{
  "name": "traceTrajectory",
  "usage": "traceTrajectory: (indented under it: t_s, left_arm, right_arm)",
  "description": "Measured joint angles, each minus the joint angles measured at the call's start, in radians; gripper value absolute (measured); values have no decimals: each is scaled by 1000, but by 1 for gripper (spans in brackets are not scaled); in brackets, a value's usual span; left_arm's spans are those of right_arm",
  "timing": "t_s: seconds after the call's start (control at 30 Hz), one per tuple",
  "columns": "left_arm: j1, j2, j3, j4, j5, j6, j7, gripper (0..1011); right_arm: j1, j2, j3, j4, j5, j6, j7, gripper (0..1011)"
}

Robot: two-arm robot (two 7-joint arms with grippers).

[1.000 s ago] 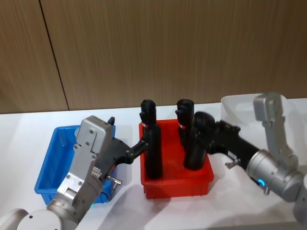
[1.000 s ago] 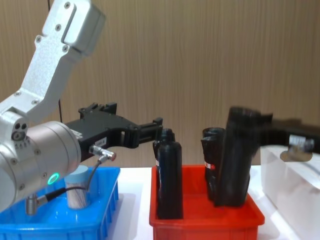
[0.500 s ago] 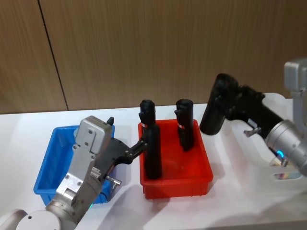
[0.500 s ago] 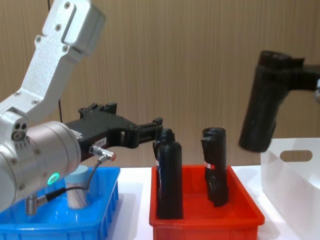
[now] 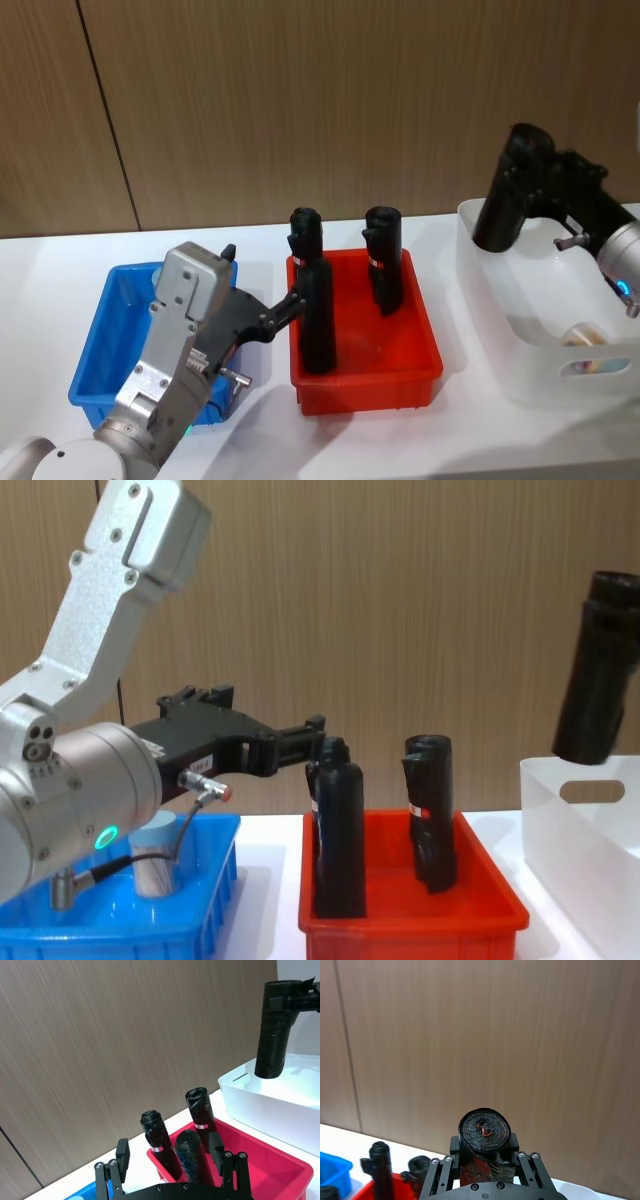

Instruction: Pick the cotton swabs from the blue box and place them into the white box.

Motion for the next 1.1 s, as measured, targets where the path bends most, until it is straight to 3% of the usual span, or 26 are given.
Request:
traceTrajectory:
  t_s: [0.67,1.1]
  left_arm:
    - [0,0,0,0,0,0,0,1004]
    - [0,0,0,0,0,0,0,1004]
  right_arm:
    - [81,-12,12,260,-20,-51,-42,534]
    - [103,-16,14,340,-32,-71,-47,883]
